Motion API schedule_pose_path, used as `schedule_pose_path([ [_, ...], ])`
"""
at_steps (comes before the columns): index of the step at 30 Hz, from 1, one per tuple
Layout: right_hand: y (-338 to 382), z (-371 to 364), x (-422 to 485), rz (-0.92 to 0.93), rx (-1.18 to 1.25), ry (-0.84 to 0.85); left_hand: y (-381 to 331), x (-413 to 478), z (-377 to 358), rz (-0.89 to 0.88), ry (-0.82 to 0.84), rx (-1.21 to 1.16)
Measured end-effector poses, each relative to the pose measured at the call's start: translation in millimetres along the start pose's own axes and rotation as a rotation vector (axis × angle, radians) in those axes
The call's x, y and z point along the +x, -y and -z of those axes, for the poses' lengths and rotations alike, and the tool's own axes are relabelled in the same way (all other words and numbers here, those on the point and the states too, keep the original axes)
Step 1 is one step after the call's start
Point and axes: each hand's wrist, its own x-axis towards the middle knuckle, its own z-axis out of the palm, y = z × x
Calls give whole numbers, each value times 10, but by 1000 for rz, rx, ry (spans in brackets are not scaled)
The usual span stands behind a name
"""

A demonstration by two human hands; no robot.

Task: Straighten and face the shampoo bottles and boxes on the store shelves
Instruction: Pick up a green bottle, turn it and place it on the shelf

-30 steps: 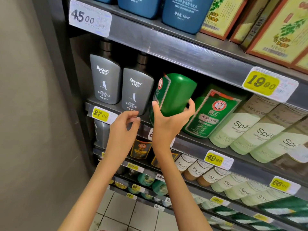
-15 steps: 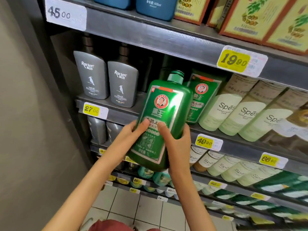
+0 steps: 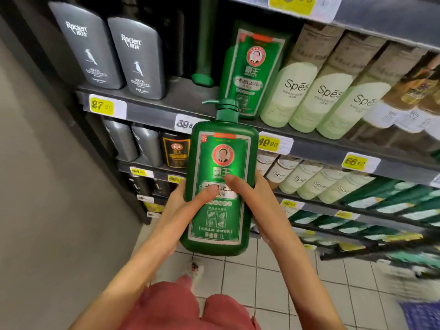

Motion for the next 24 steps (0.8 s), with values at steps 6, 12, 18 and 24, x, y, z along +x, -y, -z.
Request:
schedule_pose_path([
  [6,-24,115,-64,33,201,236,59,-297,48,78,45,7],
  [12,-14,-93,-21,27,345,206,-42,-437,148,58,21,203],
  [18,109,-323,104,136,137,-2,-17,-374,-49,14,-250,662],
  [24,166,-240,101,71,41,37,-19,-298,21,-23,-162,197],
])
